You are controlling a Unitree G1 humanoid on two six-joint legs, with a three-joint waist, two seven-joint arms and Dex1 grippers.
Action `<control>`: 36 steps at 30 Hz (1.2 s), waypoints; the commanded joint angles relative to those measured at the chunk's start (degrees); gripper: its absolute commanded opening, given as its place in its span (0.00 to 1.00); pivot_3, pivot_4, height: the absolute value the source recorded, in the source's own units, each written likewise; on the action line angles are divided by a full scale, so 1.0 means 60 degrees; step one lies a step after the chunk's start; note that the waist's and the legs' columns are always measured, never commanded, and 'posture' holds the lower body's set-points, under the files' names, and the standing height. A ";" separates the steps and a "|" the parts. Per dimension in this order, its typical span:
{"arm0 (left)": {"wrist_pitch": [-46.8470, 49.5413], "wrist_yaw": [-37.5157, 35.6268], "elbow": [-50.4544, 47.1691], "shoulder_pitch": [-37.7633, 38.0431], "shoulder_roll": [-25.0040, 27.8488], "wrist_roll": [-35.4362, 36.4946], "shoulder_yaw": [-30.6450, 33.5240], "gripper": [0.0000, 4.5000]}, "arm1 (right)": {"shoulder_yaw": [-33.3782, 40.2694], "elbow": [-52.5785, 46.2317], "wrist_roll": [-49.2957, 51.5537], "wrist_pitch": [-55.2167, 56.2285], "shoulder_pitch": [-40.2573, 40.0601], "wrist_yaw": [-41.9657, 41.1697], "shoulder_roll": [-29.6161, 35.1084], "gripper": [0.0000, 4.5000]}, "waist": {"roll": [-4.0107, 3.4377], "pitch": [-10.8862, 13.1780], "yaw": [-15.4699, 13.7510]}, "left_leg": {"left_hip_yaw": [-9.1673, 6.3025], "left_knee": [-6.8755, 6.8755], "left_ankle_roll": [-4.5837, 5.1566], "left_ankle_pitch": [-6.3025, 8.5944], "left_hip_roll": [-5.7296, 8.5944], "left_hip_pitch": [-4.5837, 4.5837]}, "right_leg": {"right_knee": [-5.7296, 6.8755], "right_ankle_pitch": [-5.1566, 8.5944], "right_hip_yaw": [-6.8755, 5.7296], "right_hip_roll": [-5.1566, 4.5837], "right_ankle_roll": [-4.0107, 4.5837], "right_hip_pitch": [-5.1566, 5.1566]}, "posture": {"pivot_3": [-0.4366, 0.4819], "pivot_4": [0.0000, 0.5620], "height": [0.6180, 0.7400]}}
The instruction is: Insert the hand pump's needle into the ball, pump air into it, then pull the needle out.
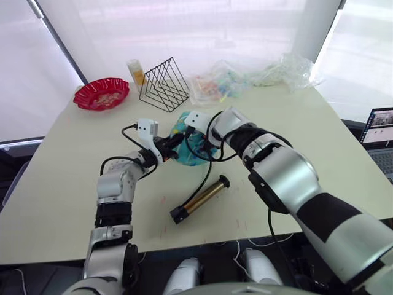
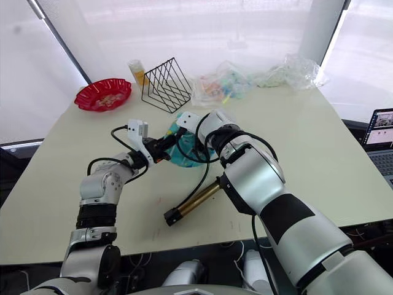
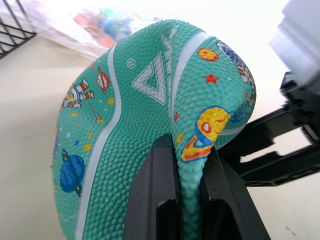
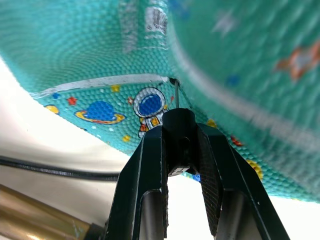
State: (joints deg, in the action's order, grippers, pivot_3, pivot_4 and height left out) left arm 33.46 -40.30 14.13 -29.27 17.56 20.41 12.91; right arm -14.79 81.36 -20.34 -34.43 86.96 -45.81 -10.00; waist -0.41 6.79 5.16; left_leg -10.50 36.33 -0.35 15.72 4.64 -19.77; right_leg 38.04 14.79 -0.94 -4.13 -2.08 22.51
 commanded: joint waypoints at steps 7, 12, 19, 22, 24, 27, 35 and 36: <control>0.0049 -0.1036 0.0980 0.0014 -0.0682 -0.0217 -0.1622 0.00 | -0.0196 -0.1175 0.0161 0.1112 -0.0046 -0.0353 -0.0589 0.07 | -0.0002 0.0000 -0.0084 | -0.0033 -0.0002 0.0001 0.0000 0.0038 -0.0013 | -0.0001 0.0009 0.0054 -0.0002 -0.0007 -0.0001 | 0.48 0.27 1.00; -0.0117 -0.1092 0.1209 -0.0104 -0.0771 -0.0328 -0.1619 0.00 | -0.0303 -0.1253 0.0096 0.1157 -0.0046 -0.0530 -0.0410 0.07 | -0.0006 0.0003 -0.0176 | -0.0039 -0.0002 0.0002 0.0000 0.0041 -0.0013 | 0.0002 0.0011 0.0050 -0.0001 -0.0009 -0.0002 | 0.48 0.27 1.00; -0.0327 -0.1230 0.1473 -0.0197 -0.0829 -0.0493 -0.1566 0.00 | -0.0644 -0.1503 -0.0103 0.1150 -0.0216 -0.1095 0.0186 0.46 | -0.0052 0.0036 -0.0372 | -0.0041 -0.0002 0.0002 0.0000 0.0050 -0.0027 | 0.0001 0.0012 0.0048 -0.0009 -0.0011 0.0004 | 0.48 0.27 1.00; -0.0446 -0.1285 0.1592 -0.0172 -0.0815 -0.0521 -0.1589 0.00 | -0.0801 -0.1776 -0.0161 0.1106 -0.0334 -0.1382 0.0449 0.46 | -0.0052 0.0042 -0.0508 | -0.0044 -0.0002 -0.0035 -0.0023 0.0058 -0.0049 | -0.0010 0.0027 0.0064 -0.0011 -0.0033 0.0018 | 0.48 0.27 1.00; -0.0504 -0.1305 0.1645 -0.0177 -0.0811 -0.0532 -0.1603 0.00 | -0.0853 -0.1942 -0.0138 0.1017 -0.0415 -0.1488 0.0564 0.46 | -0.0053 0.0042 -0.0514 | -0.0067 -0.0002 -0.0028 -0.0019 0.0105 -0.0072 | -0.0012 0.0053 0.0120 -0.0012 -0.0073 0.0029 | 0.48 0.27 1.00; -0.0556 -0.1331 0.1719 -0.0211 -0.0800 -0.0540 -0.1614 0.00 | -0.0931 -0.2209 -0.0153 0.0925 -0.0524 -0.1504 0.0694 0.46 | -0.0053 0.0042 -0.0517 | -0.0103 -0.0002 -0.0020 -0.0016 0.0141 -0.0090 | -0.0014 0.0064 0.0151 -0.0042 -0.0089 0.0031 | 0.48 0.27 1.00; -0.0675 -0.1342 0.1830 -0.0270 -0.0765 -0.0607 -0.1647 0.00 | -0.1204 -0.4594 -0.0027 0.0294 -0.1150 -0.2598 0.1696 0.46 | -0.0055 0.0046 -0.0546 | -0.0201 0.0012 0.0001 -0.0032 0.0198 -0.0171 | -0.0014 0.0081 0.0120 -0.0077 -0.0106 0.0056 | 0.48 0.27 1.00; -0.0688 -0.1337 0.1854 -0.0286 -0.0759 -0.0618 -0.1639 0.00 | -0.1286 -0.5252 -0.0044 0.0107 -0.1429 -0.2852 0.2007 0.46 | -0.0056 0.0046 -0.0551 | -0.0211 0.0014 0.0001 -0.0033 0.0201 -0.0186 | -0.0013 0.0082 0.0113 -0.0081 -0.0108 0.0065 | 0.48 0.27 1.00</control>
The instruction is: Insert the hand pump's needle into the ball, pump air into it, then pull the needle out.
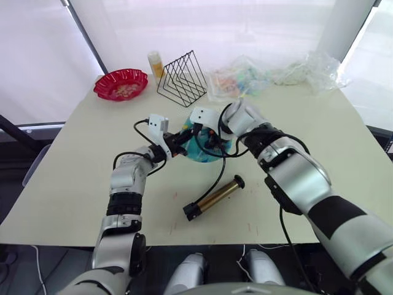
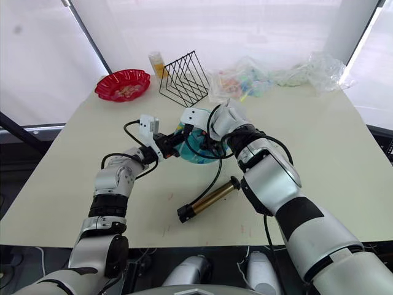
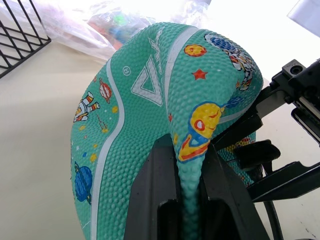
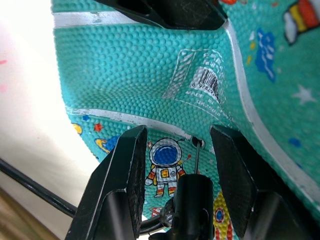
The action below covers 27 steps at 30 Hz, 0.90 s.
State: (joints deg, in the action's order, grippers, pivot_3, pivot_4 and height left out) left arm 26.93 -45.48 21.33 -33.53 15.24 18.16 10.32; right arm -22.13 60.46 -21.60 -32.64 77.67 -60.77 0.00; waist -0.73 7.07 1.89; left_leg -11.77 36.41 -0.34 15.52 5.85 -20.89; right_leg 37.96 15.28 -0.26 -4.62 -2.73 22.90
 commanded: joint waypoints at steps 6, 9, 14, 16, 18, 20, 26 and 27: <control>0.0391 -0.0415 0.0707 0.0341 -0.0366 -0.0231 -0.1208 0.00 | -0.0275 -0.5046 0.0443 -0.1408 -0.1105 -0.1170 0.1494 0.46 | -0.0004 0.0002 -0.0157 | -0.0091 0.0049 0.0002 -0.0002 0.0045 -0.0149 | 0.0008 0.0004 -0.0048 -0.0068 -0.0008 0.0083 | 0.48 0.27 1.00; 0.0387 -0.0370 0.0739 0.0284 -0.0358 -0.0227 -0.1190 0.00 | -0.0295 -0.6313 0.0683 -0.1964 -0.1587 -0.1288 0.1887 0.46 | -0.0004 0.0003 -0.0169 | -0.0181 0.0123 0.0001 -0.0003 0.0088 -0.0224 | 0.0020 0.0004 -0.0072 -0.0074 -0.0008 0.0116 | 0.48 0.27 1.00; 0.0405 -0.0334 0.0714 0.0284 -0.0356 -0.0228 -0.1197 0.00 | -0.0343 -0.7548 0.1028 -0.2519 -0.1919 -0.1246 0.2392 0.46 | -0.0004 0.0002 -0.0169 | -0.0219 0.0157 0.0013 -0.0010 0.0138 -0.0269 | 0.0020 0.0029 -0.0087 -0.0120 -0.0049 0.0109 | 0.48 0.27 1.00; 0.0411 -0.0312 0.0684 0.0300 -0.0369 -0.0231 -0.1211 0.00 | -0.0244 -0.8098 0.1267 -0.2651 -0.2044 -0.1276 0.2640 0.46 | -0.0003 0.0002 -0.0182 | -0.0230 0.0158 0.0015 -0.0012 0.0144 -0.0269 | 0.0022 0.0032 -0.0094 -0.0124 -0.0054 0.0103 | 0.48 0.27 1.00; 0.0423 -0.0267 0.0618 0.0333 -0.0386 -0.0225 -0.1206 0.00 | 0.0182 -0.8972 0.1657 -0.2851 -0.2369 -0.1212 0.3020 0.46 | -0.0001 0.0001 -0.0198 | -0.0243 0.0159 0.0015 -0.0012 0.0150 -0.0269 | 0.0022 0.0033 -0.0107 -0.0130 -0.0056 0.0094 | 0.48 0.27 1.00; 0.0435 -0.0224 0.0562 0.0369 -0.0395 -0.0217 -0.1191 0.00 | 0.0710 -0.9889 0.2102 -0.2968 -0.2888 -0.1031 0.3322 0.46 | 0.0002 -0.0001 -0.0206 | -0.0273 0.0167 0.0016 -0.0012 0.0156 -0.0268 | 0.0021 0.0034 -0.0131 -0.0138 -0.0057 0.0077 | 0.48 0.27 1.00; 0.0451 -0.0178 0.0494 0.0413 -0.0395 -0.0212 -0.1198 0.00 | 0.2322 -1.0930 0.2582 -0.1673 -0.4233 0.1238 0.3203 0.46 | 0.0003 -0.0004 -0.0194 | -0.0359 0.0171 0.0009 -0.0017 0.0169 -0.0269 | 0.0022 0.0046 -0.0166 -0.0140 -0.0050 0.0044 | 0.48 0.27 1.00; 0.0450 -0.0175 0.0493 0.0413 -0.0392 -0.0209 -0.1192 0.00 | 0.2384 -1.1119 0.2700 -0.1619 -0.4454 0.1267 0.3314 0.46 | 0.0004 -0.0004 -0.0211 | -0.0376 0.0173 0.0005 -0.0019 0.0172 -0.0269 | 0.0024 0.0052 -0.0179 -0.0142 -0.0046 0.0038 | 0.48 0.27 1.00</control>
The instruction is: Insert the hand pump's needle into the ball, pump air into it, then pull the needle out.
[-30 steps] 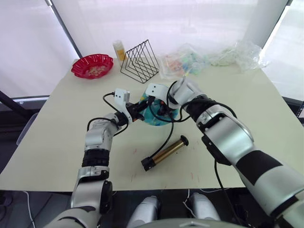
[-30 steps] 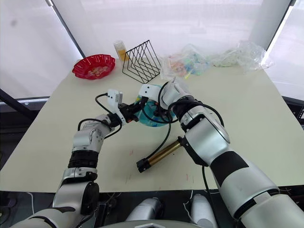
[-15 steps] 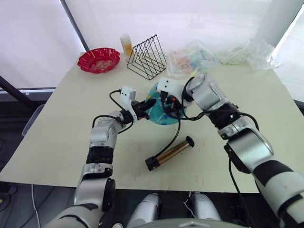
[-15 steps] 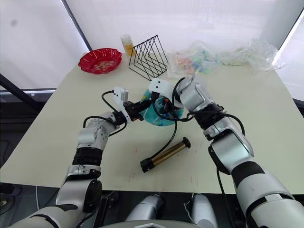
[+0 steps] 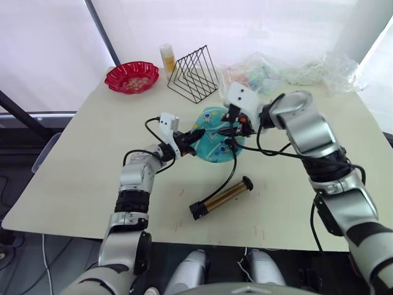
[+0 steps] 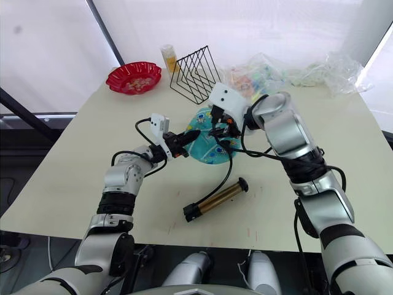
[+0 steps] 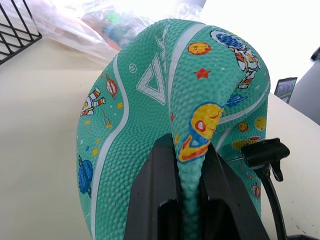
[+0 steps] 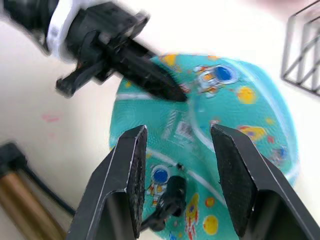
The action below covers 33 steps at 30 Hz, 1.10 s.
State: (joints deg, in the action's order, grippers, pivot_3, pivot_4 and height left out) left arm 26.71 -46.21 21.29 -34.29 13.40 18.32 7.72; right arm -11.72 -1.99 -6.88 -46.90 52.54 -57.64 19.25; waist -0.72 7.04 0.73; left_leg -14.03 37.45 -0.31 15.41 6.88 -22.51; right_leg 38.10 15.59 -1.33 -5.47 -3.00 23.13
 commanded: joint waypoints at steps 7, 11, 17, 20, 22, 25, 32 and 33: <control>0.0499 -0.0039 0.0479 0.0544 -0.0038 -0.0203 -0.0786 0.00 | 0.2202 -0.1935 0.1025 0.1583 -0.1991 0.2526 0.0018 0.46 | 0.0007 -0.0004 0.0003 | -0.0034 0.0017 0.0000 -0.0002 0.0048 0.0010 | 0.0030 0.0071 -0.0041 -0.0063 -0.0024 -0.0045 | 0.48 0.27 1.00; 0.0497 -0.0032 0.0481 0.0537 -0.0007 -0.0166 -0.0817 0.00 | 0.2497 -0.2404 0.2198 -0.0055 -0.2500 0.1989 0.0340 0.46 | 0.0009 -0.0003 0.0009 | -0.0025 0.0058 0.0006 -0.0002 0.0107 0.0018 | 0.0115 0.0117 -0.0024 -0.0116 -0.0047 -0.0040 | 0.48 0.27 1.00; 0.0484 -0.0032 0.0509 0.0542 0.0065 -0.0126 -0.0844 0.00 | 0.3345 -0.3732 0.3422 0.0123 -0.4674 0.1501 0.1274 0.46 | 0.0023 0.0003 -0.0059 | 0.0004 0.0103 0.0016 0.0002 0.0111 0.0015 | 0.0125 0.0125 0.0013 -0.0113 -0.0056 -0.0040 | 0.48 0.27 1.00; 0.0454 -0.0022 0.0553 0.0513 0.0082 -0.0093 -0.0874 0.00 | 0.3423 -0.3924 0.3812 0.0557 -0.5400 0.1237 0.1773 0.74 | 0.0028 0.0007 0.0019 | 0.0074 0.0135 0.0038 0.0012 0.0113 0.0030 | 0.0146 0.0128 0.0085 -0.0108 -0.0073 -0.0039 | 0.48 0.27 1.00; 0.0426 -0.0003 0.0594 0.0493 0.0083 -0.0080 -0.0886 0.00 | 0.3464 -0.3969 0.4029 0.0714 -0.5745 0.1113 0.2057 0.93 | 0.0035 0.0011 0.0018 | 0.0139 0.0130 0.0057 0.0018 0.0109 0.0072 | 0.0168 0.0124 0.0113 -0.0103 -0.0085 -0.0043 | 0.48 0.27 1.00; 0.0383 0.0016 0.0655 0.0479 0.0063 -0.0083 -0.0896 0.00 | 0.3582 -0.4020 0.4477 0.0619 -0.5970 0.1110 0.2327 0.99 | 0.0073 0.0035 -0.0006 | 0.0186 0.0127 0.0091 0.0038 0.0097 0.0124 | 0.0176 0.0119 0.0144 -0.0090 -0.0100 -0.0077 | 0.48 0.27 1.00; 0.0342 0.0104 0.0639 0.0490 -0.0037 -0.0091 -0.0936 0.00 | 0.3442 -0.4006 0.5425 -0.0740 -0.5331 0.2322 0.1813 0.99 | 0.0084 0.0041 -0.0030 | 0.0238 0.0131 0.0106 0.0032 0.0095 0.0129 | 0.0161 0.0094 0.0207 -0.0084 -0.0137 -0.0072 | 0.48 0.27 1.00; 0.0328 0.0147 0.0631 0.0471 -0.0069 -0.0085 -0.0919 0.00 | 0.3378 -0.3991 0.5572 -0.1108 -0.5147 0.2644 0.1566 0.99 | 0.0084 0.0041 -0.0035 | 0.0238 0.0132 0.0108 0.0030 0.0095 0.0127 | 0.0155 0.0092 0.0208 -0.0084 -0.0139 -0.0072 | 0.48 0.27 1.00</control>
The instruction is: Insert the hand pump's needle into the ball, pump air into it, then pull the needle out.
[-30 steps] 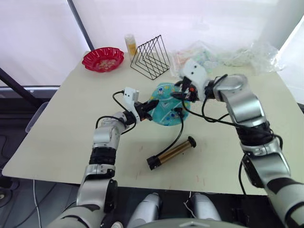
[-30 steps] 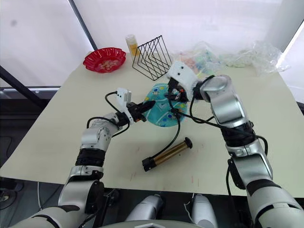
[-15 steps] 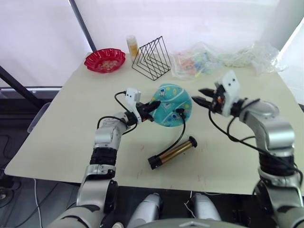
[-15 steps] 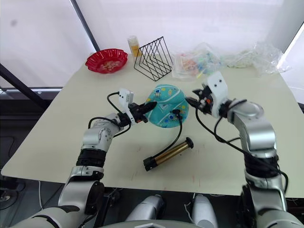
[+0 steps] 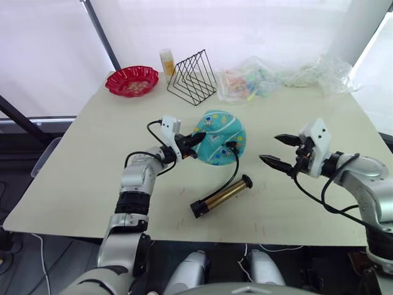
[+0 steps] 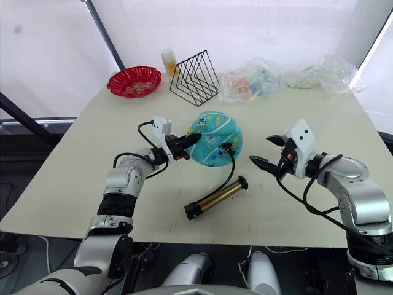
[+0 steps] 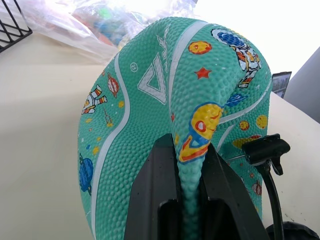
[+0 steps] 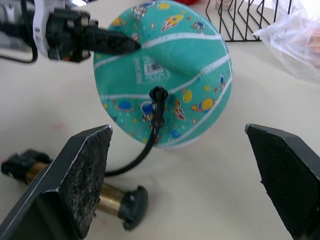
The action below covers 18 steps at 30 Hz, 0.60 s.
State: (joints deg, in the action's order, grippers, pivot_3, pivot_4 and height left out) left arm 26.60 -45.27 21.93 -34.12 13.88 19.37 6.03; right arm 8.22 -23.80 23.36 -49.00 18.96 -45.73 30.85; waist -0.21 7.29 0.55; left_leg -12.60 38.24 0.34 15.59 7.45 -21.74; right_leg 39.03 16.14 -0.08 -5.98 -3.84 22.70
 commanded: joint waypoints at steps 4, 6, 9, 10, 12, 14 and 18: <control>0.0239 0.0134 0.0521 0.0400 -0.0231 -0.0286 -0.0595 0.00 | -0.0422 0.0141 0.0453 -0.1310 0.1174 0.1599 -0.1001 0.83 | -0.0004 -0.0003 -0.0053 | -0.0023 -0.0009 0.0000 -0.0001 -0.0001 -0.0001 | -0.0012 -0.0002 0.0018 0.0000 0.0002 -0.0003 | 0.48 0.27 1.00; 0.0216 0.0168 0.0503 0.0401 -0.0250 -0.0277 -0.0571 0.00 | -0.0694 0.0260 0.0342 -0.1422 0.1353 0.1853 -0.1030 0.61 | -0.0002 -0.0002 -0.0158 | -0.0027 -0.0012 0.0001 -0.0001 -0.0001 -0.0008 | -0.0023 -0.0002 0.0015 -0.0001 0.0002 -0.0004 | 0.48 0.27 1.00; 0.0160 0.0216 0.0490 0.0417 -0.0268 -0.0276 -0.0564 0.00 | -0.1036 0.0403 0.0318 -0.1600 0.1581 0.2167 -0.1126 0.53 | -0.0001 -0.0002 -0.0220 | -0.0015 -0.0009 0.0017 0.0009 0.0003 -0.0013 | -0.0040 -0.0002 0.0023 -0.0005 0.0001 -0.0003 | 0.48 0.27 1.00; 0.0156 0.0227 0.0488 0.0413 -0.0272 -0.0270 -0.0559 0.00 | -0.1133 0.0405 0.0405 -0.1708 0.1630 0.2181 -0.1157 0.53 | -0.0001 -0.0002 -0.0224 | -0.0015 -0.0010 0.0018 0.0009 0.0003 -0.0014 | -0.0041 -0.0002 0.0023 -0.0005 0.0001 -0.0003 | 0.48 0.27 1.00; 0.0148 0.0241 0.0476 0.0412 -0.0279 -0.0265 -0.0557 0.00 | -0.1393 0.0428 0.0495 -0.1878 0.1710 0.2217 -0.1203 0.53 | -0.0002 -0.0002 -0.0222 | -0.0010 -0.0010 0.0019 0.0010 0.0003 -0.0012 | -0.0042 -0.0001 0.0028 -0.0008 0.0000 -0.0003 | 0.48 0.27 1.00; 0.0132 0.0260 0.0465 0.0414 -0.0291 -0.0268 -0.0564 0.00 | -0.1627 0.0555 0.0386 -0.1897 0.1798 0.2369 -0.1287 0.53 | -0.0002 -0.0002 -0.0217 | 0.0005 -0.0008 0.0025 0.0013 0.0004 -0.0010 | -0.0041 -0.0001 0.0042 -0.0009 -0.0001 -0.0003 | 0.48 0.27 1.00; 0.0117 0.0310 0.0442 0.0399 -0.0313 -0.0260 -0.0581 0.00 | -0.1850 0.1209 0.0154 -0.2064 0.2252 0.2877 -0.1617 0.53 | -0.0002 -0.0002 -0.0222 | 0.0004 -0.0008 0.0026 0.0014 0.0005 -0.0005 | -0.0032 -0.0002 0.0041 -0.0008 -0.0002 -0.0002 | 0.48 0.27 1.00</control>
State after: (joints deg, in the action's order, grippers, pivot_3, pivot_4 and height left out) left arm 25.46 -43.70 21.84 -34.08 12.28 19.40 5.35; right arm -3.47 -16.45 24.55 -61.07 30.91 -29.61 21.56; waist -0.22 7.28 -0.78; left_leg -12.58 38.19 0.50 15.67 7.48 -21.77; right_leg 38.85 16.13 0.16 -6.02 -3.85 22.69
